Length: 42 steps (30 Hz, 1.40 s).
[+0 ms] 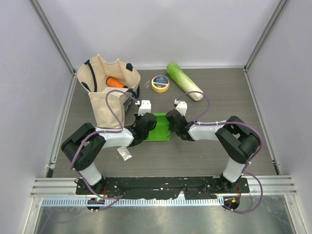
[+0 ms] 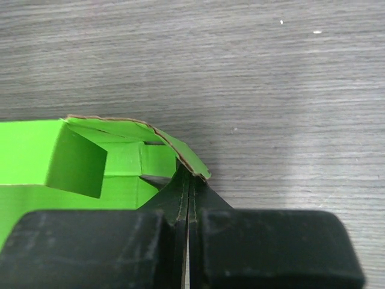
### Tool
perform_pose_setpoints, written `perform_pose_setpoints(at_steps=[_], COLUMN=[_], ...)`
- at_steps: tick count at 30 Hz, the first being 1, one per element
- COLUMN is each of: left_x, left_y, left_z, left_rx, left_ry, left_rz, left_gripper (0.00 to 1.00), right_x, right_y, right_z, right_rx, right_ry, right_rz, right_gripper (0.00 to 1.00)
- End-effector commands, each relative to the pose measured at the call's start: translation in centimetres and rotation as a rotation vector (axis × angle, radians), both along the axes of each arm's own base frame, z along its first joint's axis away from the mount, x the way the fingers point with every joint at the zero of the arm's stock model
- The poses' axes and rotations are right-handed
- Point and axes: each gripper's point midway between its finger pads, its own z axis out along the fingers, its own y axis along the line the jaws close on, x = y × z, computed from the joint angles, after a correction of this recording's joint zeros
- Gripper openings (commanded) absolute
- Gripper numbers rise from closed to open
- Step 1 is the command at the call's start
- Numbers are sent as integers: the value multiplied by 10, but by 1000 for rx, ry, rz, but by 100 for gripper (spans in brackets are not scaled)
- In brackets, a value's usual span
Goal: Fold the paper box
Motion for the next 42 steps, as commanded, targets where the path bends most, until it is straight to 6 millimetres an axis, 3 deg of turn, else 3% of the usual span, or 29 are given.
perform_pose_setpoints(at_steps=[1, 9, 13, 22, 32, 34, 37, 38, 40, 42], left_x=[4, 5, 4, 4, 4, 4, 4, 4, 4, 4], left_y=[0, 0, -1, -1, 0, -1, 0, 2, 2, 1], left_z=[12, 13, 14, 14, 13, 12, 12, 11, 12, 13], left_rx=[-27, -31, -33, -32, -32, -34, -33, -29, -30, -34], left_ry=[-45, -46, -46, -46, -44, -43, -44, -44, -44, -46], left_rz=[24, 25, 22, 22, 24, 24, 28, 33, 33, 30], left_gripper=[0, 0, 0, 0, 0, 0, 0, 0, 0, 0], right_x=[22, 26, 26, 21, 3, 1, 1, -3, -10, -26], right_y=[12, 26, 35, 53, 45, 41, 34, 36, 21, 17], right_z=[19, 42, 42, 27, -14, -11, 19, 26, 38, 40], right_rx=[39, 120, 153, 216, 222, 214, 190, 202, 169, 175], right_ry=[-82, -145, -135, -95, 0, 5, -17, 7, 47, 106], right_rz=[-10, 34, 58, 104, 80, 72, 91, 131, 157, 223], right_gripper=[1, 1, 1, 1, 1, 1, 3, 6, 15, 23])
